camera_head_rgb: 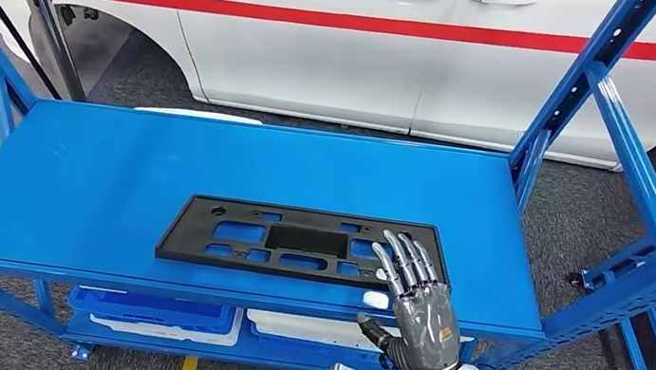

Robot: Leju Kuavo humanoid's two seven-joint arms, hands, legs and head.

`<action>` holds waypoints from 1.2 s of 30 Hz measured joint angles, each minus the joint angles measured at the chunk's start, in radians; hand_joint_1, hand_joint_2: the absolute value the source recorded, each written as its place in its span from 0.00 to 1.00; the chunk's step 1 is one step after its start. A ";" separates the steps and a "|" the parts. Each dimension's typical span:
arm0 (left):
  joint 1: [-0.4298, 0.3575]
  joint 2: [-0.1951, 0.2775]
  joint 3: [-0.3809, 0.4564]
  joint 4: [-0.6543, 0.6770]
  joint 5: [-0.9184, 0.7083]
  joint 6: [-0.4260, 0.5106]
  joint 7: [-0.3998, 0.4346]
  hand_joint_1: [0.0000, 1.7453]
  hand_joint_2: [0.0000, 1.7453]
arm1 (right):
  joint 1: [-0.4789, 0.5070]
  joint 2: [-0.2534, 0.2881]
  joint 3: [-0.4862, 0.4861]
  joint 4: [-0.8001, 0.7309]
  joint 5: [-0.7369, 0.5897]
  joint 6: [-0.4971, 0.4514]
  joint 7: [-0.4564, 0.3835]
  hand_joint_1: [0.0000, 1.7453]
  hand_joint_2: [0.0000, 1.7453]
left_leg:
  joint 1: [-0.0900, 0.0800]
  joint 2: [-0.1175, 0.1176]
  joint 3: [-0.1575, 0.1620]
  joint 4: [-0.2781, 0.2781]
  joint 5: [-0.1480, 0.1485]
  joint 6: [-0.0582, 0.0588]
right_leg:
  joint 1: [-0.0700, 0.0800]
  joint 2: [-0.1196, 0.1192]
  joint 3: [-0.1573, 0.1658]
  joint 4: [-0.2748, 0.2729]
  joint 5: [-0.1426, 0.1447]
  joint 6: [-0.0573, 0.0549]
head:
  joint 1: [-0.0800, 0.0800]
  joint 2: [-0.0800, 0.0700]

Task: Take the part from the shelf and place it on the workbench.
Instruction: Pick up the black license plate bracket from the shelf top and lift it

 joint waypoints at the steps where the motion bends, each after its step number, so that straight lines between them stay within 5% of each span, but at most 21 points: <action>1: 0.000 0.000 0.000 0.000 0.000 -0.001 0.000 0.00 0.00 | 0.001 -0.004 -0.007 0.000 0.000 -0.001 0.001 0.00 1.00 | -0.001 0.000 0.003 -0.007 -0.003 0.004 | -0.001 0.000 0.002 -0.003 -0.002 0.005 | 0.000 0.000; 4: 0.001 0.000 -0.001 0.000 -0.001 -0.002 -0.001 0.00 0.00 | 0.001 -0.016 -0.028 0.000 0.002 -0.004 0.001 0.00 1.00 | 0.007 0.001 0.027 -0.032 -0.001 0.018 | -0.001 -0.006 -0.004 0.026 -0.021 0.021 | 0.001 0.000; 7: -0.003 0.000 -0.003 0.000 -0.002 -0.002 -0.001 0.00 0.00 | 0.003 -0.023 -0.044 0.003 0.007 -0.005 0.001 0.00 1.00 | 0.008 0.003 0.047 -0.041 -0.011 0.029 | -0.005 -0.008 -0.101 0.193 -0.084 0.030 | 0.003 0.000; 9: -0.002 0.001 -0.003 0.000 -0.001 -0.003 -0.001 0.00 0.00 | 0.006 -0.027 -0.049 0.009 0.011 -0.003 0.001 0.00 1.00 | 0.008 0.002 0.061 -0.040 -0.024 0.028 | -0.010 -0.008 -0.160 0.263 -0.079 0.035 | 0.003 0.000; 11: 0.000 0.001 -0.004 0.000 -0.001 -0.003 -0.001 0.00 0.00 | 0.006 -0.029 -0.051 0.014 0.014 -0.002 0.001 0.00 1.00 | 0.010 0.001 0.082 -0.037 -0.041 0.024 | -0.016 -0.008 -0.152 0.197 -0.001 0.038 | 0.003 0.000; 13: 0.000 0.001 -0.005 0.000 -0.002 -0.003 -0.002 0.00 0.00 | 0.005 -0.030 -0.052 0.018 0.014 -0.002 0.001 0.00 1.00 | 0.009 -0.001 0.101 -0.031 -0.064 0.013 | -0.017 -0.009 -0.102 0.076 0.064 0.036 | 0.004 0.000; 15: -0.003 0.001 -0.006 0.000 -0.002 -0.003 -0.002 0.00 0.00 | 0.003 -0.031 -0.053 0.022 0.015 0.000 0.000 0.00 1.00 | 0.008 -0.002 0.108 -0.029 -0.079 0.001 | -0.013 -0.007 -0.072 0.023 0.067 0.026 | 0.003 0.000; 19: -0.009 0.002 -0.007 0.000 -0.005 0.006 0.005 0.00 0.00 | 0.000 -0.033 -0.056 0.029 0.016 0.015 0.000 0.00 1.00 | 0.010 0.000 0.107 -0.009 -0.102 -0.018 | -0.012 -0.003 -0.062 0.011 0.052 0.002 | 0.003 0.000; 21: -0.011 0.001 -0.010 0.000 -0.013 0.015 0.017 0.00 0.00 | -0.002 -0.034 -0.056 0.032 0.014 0.039 0.000 0.00 1.00 | 0.012 0.001 0.056 0.091 -0.148 -0.027 | -0.013 -0.005 -0.054 0.007 0.047 -0.008 | 0.002 0.000; 23: -0.011 0.001 -0.015 0.000 -0.020 0.018 0.028 0.00 0.00 | -0.004 -0.034 -0.055 0.040 0.005 0.073 -0.002 0.00 1.00 | 0.012 0.001 -0.028 0.224 -0.189 -0.031 | -0.010 -0.006 -0.050 0.007 0.040 -0.014 | 0.002 0.000; 25: -0.009 0.000 -0.021 0.000 -0.025 0.020 0.037 0.00 0.00 | -0.005 -0.035 -0.054 0.053 -0.008 0.107 -0.006 0.00 1.00 | 0.012 0.001 -0.069 0.254 -0.160 -0.027 | -0.006 -0.005 -0.040 0.007 0.032 -0.016 | 0.002 0.000; 27: -0.009 0.000 -0.027 0.000 -0.028 0.024 0.043 0.00 0.00 | -0.006 -0.037 -0.051 0.064 -0.018 0.125 -0.010 0.00 1.00 | 0.009 0.001 -0.041 0.142 -0.066 -0.014 | -0.003 -0.003 -0.024 0.006 0.022 -0.016 | 0.002 0.000; 29: -0.012 0.000 -0.030 0.000 -0.028 0.027 0.045 0.00 0.00 | -0.012 -0.038 -0.049 0.073 -0.024 0.133 -0.013 0.00 1.00 | 0.002 0.001 0.000 0.029 -0.009 0.002 | 0.001 -0.002 -0.014 0.005 0.015 -0.011 | 0.003 0.000; 33: -0.016 0.000 -0.034 0.000 -0.029 0.031 0.048 0.00 0.00 | -0.025 -0.044 -0.037 0.091 -0.048 0.178 -0.033 0.00 1.00 | 0.000 0.000 0.021 -0.021 -0.003 0.016 | -0.002 -0.003 -0.011 0.000 0.013 0.010 | 0.003 0.000; 36: -0.018 0.000 -0.038 0.000 -0.029 0.034 0.053 0.00 0.00 | -0.039 -0.053 -0.023 0.101 -0.067 0.210 -0.045 0.00 1.00 | 0.007 0.002 0.036 -0.044 0.006 0.026 | -0.004 -0.005 -0.050 0.090 -0.040 0.022 | 0.004 0.000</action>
